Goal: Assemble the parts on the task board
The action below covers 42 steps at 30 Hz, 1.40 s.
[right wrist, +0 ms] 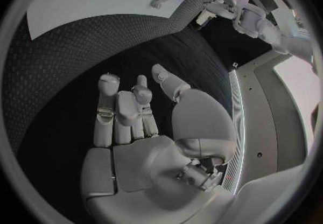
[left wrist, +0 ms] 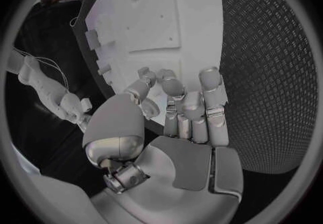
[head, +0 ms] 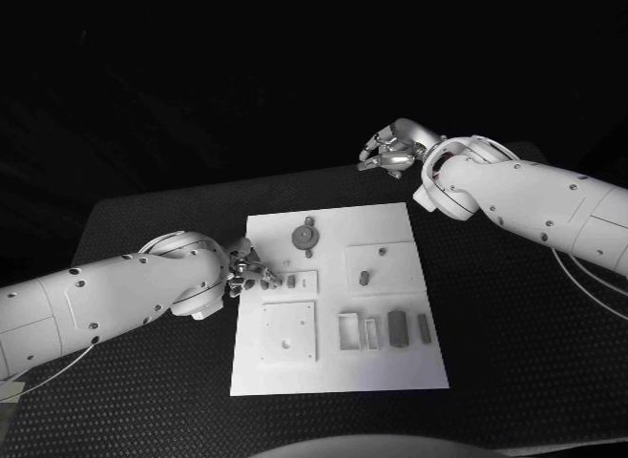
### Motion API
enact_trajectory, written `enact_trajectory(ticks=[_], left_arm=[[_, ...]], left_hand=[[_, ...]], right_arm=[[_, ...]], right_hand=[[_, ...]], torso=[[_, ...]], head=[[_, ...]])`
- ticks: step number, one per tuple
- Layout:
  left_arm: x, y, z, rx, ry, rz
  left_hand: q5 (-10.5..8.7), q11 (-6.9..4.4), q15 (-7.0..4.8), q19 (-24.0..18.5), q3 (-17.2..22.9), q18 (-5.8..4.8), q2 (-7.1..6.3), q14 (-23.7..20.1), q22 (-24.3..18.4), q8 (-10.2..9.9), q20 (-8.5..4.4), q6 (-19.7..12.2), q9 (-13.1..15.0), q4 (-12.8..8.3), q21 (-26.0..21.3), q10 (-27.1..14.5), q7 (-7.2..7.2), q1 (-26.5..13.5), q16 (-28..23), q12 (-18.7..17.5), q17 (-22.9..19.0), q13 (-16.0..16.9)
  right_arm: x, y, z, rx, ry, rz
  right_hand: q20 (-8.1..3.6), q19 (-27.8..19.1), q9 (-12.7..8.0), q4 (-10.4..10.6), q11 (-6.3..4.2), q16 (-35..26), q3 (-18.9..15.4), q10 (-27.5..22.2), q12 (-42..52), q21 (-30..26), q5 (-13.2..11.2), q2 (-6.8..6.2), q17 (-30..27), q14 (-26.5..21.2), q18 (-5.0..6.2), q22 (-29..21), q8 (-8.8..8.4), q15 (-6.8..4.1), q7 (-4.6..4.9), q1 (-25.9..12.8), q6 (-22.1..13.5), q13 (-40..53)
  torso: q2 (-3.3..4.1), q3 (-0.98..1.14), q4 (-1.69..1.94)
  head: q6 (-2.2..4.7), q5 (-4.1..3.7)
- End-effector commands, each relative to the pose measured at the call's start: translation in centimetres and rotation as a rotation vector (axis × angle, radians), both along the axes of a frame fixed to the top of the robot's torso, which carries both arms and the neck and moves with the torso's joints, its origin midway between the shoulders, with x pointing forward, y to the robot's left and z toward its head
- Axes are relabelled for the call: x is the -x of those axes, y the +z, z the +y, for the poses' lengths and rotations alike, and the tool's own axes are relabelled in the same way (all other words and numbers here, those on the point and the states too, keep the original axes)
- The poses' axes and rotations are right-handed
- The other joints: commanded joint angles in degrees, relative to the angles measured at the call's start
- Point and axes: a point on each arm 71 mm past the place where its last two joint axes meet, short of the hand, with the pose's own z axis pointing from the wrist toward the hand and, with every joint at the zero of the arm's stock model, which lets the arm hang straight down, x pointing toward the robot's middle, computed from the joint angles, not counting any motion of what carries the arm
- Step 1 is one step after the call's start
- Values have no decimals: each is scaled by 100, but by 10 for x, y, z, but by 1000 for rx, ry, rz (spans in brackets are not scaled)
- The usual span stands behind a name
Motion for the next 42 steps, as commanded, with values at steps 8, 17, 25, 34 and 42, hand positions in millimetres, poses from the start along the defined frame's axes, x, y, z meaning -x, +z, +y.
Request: enact_trajectory(ticks=[8, 17, 25, 34, 42], left_arm=[[2, 1, -2, 27, 3, 8], [2, 2, 3, 35, 14, 4], [-5, 19, 5, 118, 48, -2], [-24, 60, 6, 334, 75, -215], [-32, 79, -11, 301, -144, -530]], left_hand=[[-68, -16, -42, 28, 46, 90, -88, -2, 96, -32, -36, 18, 18, 154, -39, -10, 4, -18, -16, -36, 13, 14], [-84, -17, -43, 26, 56, 92, -111, -4, 96, -35, -38, 16, 25, 224, -42, -13, 4, -31, -18, -39, 14, 18], [-89, -14, -41, 16, 65, 95, -129, -13, 96, -45, -42, 2, 30, 302, -49, -23, 8, -45, -25, -47, 15, 21], [48, 406, 361, -880, 49, 19, 84, -767, -58, -605, 72, -983, -236, 41, -595, -949, 435, 274, -661, -602, -263, -225], [252, 1121, 1137, -1949, 490, -95, 390, -1672, -1077, -830, 821, -1329, -701, -1110, -1987, -1903, 778, 1246, -2535, -2667, -1199, -1680]], right_arm=[[0, -1, 1, 1, 13, 4], [0, -1, 1, 1, 13, 5], [0, -1, -1, 1, 10, 5], [0, -2, -3, 1, 4, 5], [0, -2, -5, -1, -1, 4]], right_hand=[[-24, 0, 10, 11, -7, -30, 2, -4, 1, -27, -19, 12, 8, -15, 155, 110, -39, -37, 63, -51, 5, -8], [-24, 1, 11, 11, -7, -30, 2, -3, 2, -27, -19, 13, 8, -15, 155, 110, -40, -37, 63, -51, 5, -8], [-24, 2, 11, 12, -7, -30, 0, -3, 2, -27, -19, 12, 8, -14, 155, 110, -41, -37, 63, -54, 4, -8], [-24, 2, 12, 12, -7, -30, 0, -2, 2, -28, -19, 10, 9, -14, 155, 110, -43, -37, 64, -55, 2, -9], [-23, 2, 12, 15, -6, -30, -2, -2, 2, -28, -19, 9, 9, -14, 155, 110, -46, -36, 65, -61, -2, -9]], torso=[[2, -2, 121], [-4, 0, 119], [4, -5, 123], [1, -8, 125], [9, -12, 129]], head=[[-6, 1], [4, -1], [43, -14], [109, -44], [199, -70]])
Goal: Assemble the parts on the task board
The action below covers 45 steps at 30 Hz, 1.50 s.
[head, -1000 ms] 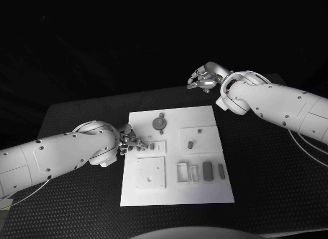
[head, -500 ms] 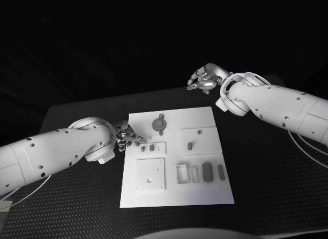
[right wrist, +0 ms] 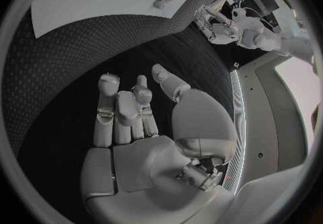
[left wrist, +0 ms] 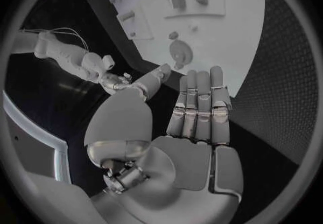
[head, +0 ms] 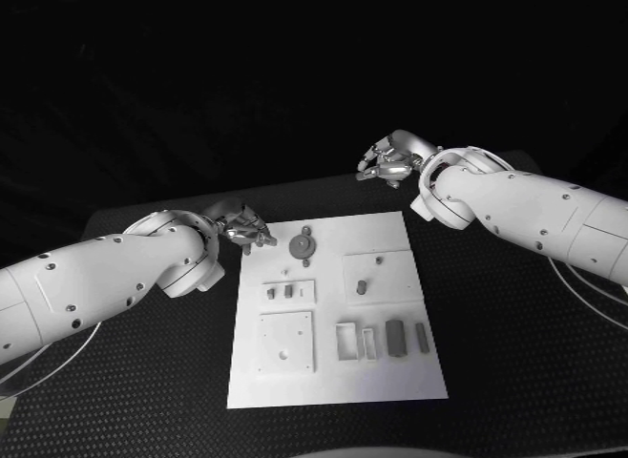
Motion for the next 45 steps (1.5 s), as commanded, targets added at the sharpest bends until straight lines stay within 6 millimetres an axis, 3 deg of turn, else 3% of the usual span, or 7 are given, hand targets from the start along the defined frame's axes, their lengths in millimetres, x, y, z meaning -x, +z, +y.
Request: enact_trajectory(ticks=[1, 4, 6, 10, 23, 32, 45], left_arm=[[1, 17, -18, -33, -160, -307], [5, 17, -30, -110, -246, -411], [7, 15, -36, -144, -283, -448], [10, 7, -50, -221, -360, -516], [20, -17, -72, -311, -467, -515], [20, -34, -75, -332, -463, -442], [17, -40, -77, -364, -458, -418]], left_hand=[[-43, 129, 108, 95, 81, -25, 20, 122, -213, -26, 126, -41, -206, -227, -187, 123, -72, 290, -298, -664, -137, -483], [-40, 192, 142, 181, 90, 9, -3, 216, -326, -26, 175, -88, -437, -248, -292, 262, -95, 607, -448, -1209, -154, -838], [-45, 202, 140, 240, 74, 23, -8, 272, -346, -29, 178, -122, -528, -246, -305, 288, -179, 698, -472, -1393, -140, -951], [-45, 221, 130, 416, 23, 86, -31, 464, -344, 20, 168, -63, -705, -243, -281, 403, -173, 812, -481, -1706, -98, -1150], [-68, 86, -11, 850, -143, 161, -91, 803, -124, 162, 35, 253, -948, -238, -44, 878, -77, 862, -95, -1916, 280, -1228], [-65, 89, -16, 970, -245, 215, -92, 834, 112, 163, 8, 247, -1104, -227, 120, 894, -78, 811, 204, -2131, 508, -1281], [-47, 133, 25, 1002, -247, 299, -103, 820, 298, 136, 50, 141, -1235, -221, 215, 845, -21, 829, 373, -2324, 605, -1340]], right_arm=[[0, 0, 0, -3, 9, 1], [0, 0, -1, -2, 7, 1], [-1, -1, -1, -2, 6, 2], [-1, -2, 1, -4, 9, 3], [-1, -3, 3, -5, 13, 7], [-1, -3, 5, -6, 16, 8], [-1, -3, 7, -8, 21, 6]], right_hand=[[-44, 3, 9, 16, -6, -30, -2, -2, 2, -28, -19, 9, 6, -18, 156, 110, -26, -40, 48, -62, -3, -9], [-44, 4, 8, 17, -5, -30, -3, -2, 3, -28, -19, 9, 6, -18, 156, 110, -28, -40, 49, -64, -7, -9], [-44, 4, 8, 17, -5, -30, -3, -2, 3, -28, -19, 10, 6, -17, 156, 110, -29, -40, 49, -64, -9, -9], [-44, 4, 8, 18, -4, -31, -2, -1, 3, -28, -18, 13, 6, -17, 156, 110, -32, -39, 50, -64, -13, -9], [-45, 5, 8, 20, -3, -31, 0, -1, 3, -29, -18, 19, 6, -17, 156, 110, -35, -38, 51, -65, -17, -10], [-45, 5, 8, 21, -2, -31, 1, 0, 3, -29, -18, 23, 7, -16, 156, 110, -37, -37, 52, -66, -19, -10], [-45, 5, 9, 20, -2, -31, 0, 0, 3, -29, -19, 24, 7, -16, 156, 110, -38, -37, 52, -67, -19, -10]], torso=[[6, 0, 127], [9, -1, 125], [14, -4, 122], [9, 7, 111], [13, 17, 109], [15, 18, 107], [8, 14, 115]], head=[[44, -9], [65, -18], [84, -24], [110, -14], [128, -66], [123, -88], [104, -102]])
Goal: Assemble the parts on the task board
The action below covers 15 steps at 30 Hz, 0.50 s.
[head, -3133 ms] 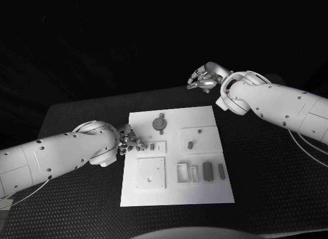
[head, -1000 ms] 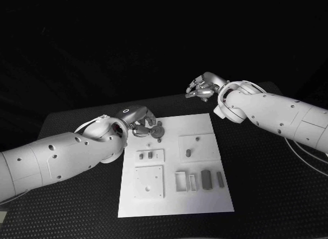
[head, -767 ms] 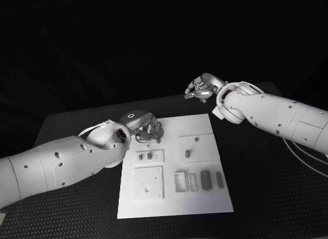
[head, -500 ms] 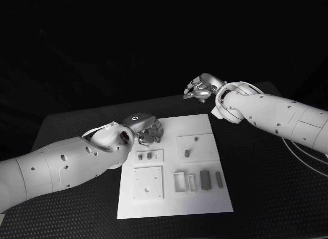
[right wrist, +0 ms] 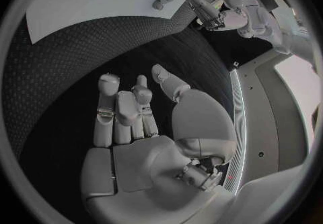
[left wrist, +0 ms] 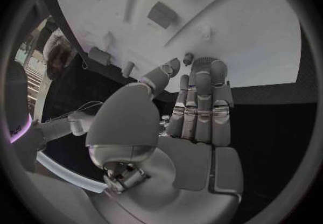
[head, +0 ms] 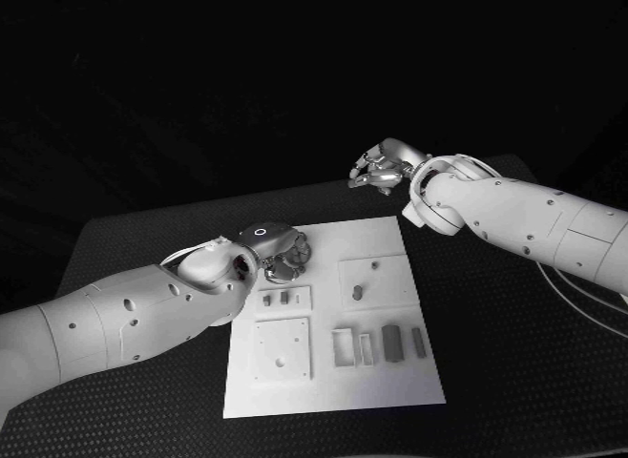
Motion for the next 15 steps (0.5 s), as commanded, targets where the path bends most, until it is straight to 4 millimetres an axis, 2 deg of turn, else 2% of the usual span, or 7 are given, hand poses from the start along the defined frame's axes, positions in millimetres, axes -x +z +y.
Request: enact_trajectory(ticks=[1, 6, 15], left_arm=[[0, -3, -1, -26, -2, 9], [0, -3, -2, -30, -5, -2], [-2, -6, -3, -30, 4, -4]], left_hand=[[4, 18, 26, 14, -29, 220, -33, 17, 24, 18, 14, -2, -12, -4, 22, 0, 42, 15, 26, -35, 11, -7], [19, 0, 7, 112, -31, 271, -28, 95, 170, 34, 1, -16, -69, -4, 139, 64, 47, 38, 216, -79, 87, -9], [30, -20, -13, 155, -3, 299, -4, 116, 316, 71, -16, 1, -118, 2, 230, 140, 49, 60, 369, -113, 111, -1]], right_arm=[[0, 0, 2, -2, 15, 1], [1, 0, 3, -2, 18, 2], [1, 0, 4, -3, 21, 2]], right_hand=[[-45, -12, 5, 20, -2, -31, 0, 0, 3, -29, -19, 0, 9, -10, 156, 110, -38, -30, 41, -43, -9, -6], [-45, -12, 6, 19, -1, -31, 1, 0, 3, -30, -18, 0, 9, -10, 156, 110, -38, -30, 41, -42, -8, -6], [-45, -13, 7, 18, -1, -32, 1, 0, 3, -30, -18, 2, 10, -10, 156, 110, -38, -30, 41, -41, -7, -6]], torso=[[-4, -4, 116], [-6, -5, 119], [-4, -6, 117]], head=[[-6, -6], [-8, -5], [-7, -8]])
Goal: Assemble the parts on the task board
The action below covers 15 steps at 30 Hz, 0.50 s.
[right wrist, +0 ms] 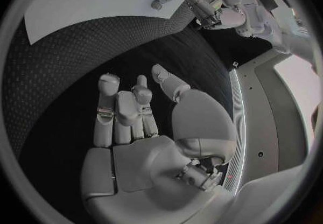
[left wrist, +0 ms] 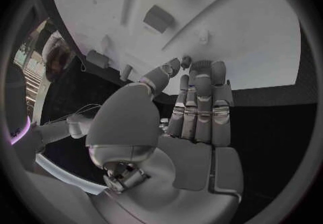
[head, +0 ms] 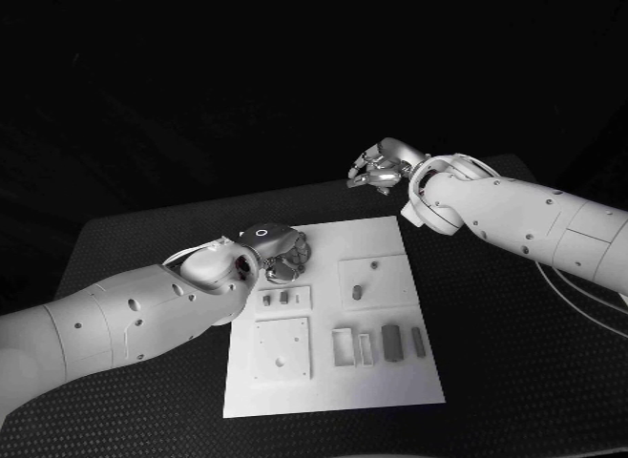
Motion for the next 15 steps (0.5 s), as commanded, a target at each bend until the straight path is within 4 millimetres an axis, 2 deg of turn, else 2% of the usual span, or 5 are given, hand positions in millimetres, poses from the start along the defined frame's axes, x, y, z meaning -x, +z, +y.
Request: enact_trajectory(ticks=[1, 15], left_arm=[[0, -2, -1, -11, -2, -4], [0, -5, -3, -22, -4, 9]], left_hand=[[30, 3, 2, 34, -2, 296, -5, 49, 21, 22, 3, 20, -13, 2, 46, 37, 31, 60, 37, -27, 7, 6], [44, -44, -47, 159, 27, 344, 51, 131, 241, 109, -37, 88, -73, 1, 197, 183, 27, 72, 306, -42, 38, 51]], right_arm=[[1, 0, 2, -1, 16, 3], [1, 0, 3, -1, 18, 3]], right_hand=[[-36, 14, 8, 18, -1, -32, 1, 0, 3, -30, -18, 2, 5, -11, 155, 111, -38, -30, 43, -41, -9, -7], [-36, 14, 10, 16, -1, -32, 2, 0, 3, -30, -18, 4, 5, -10, 155, 111, -37, -30, 43, -40, -7, -7]], torso=[[4, -1, 117], [-1, 0, 117]], head=[[1, -2], [-24, -20]])
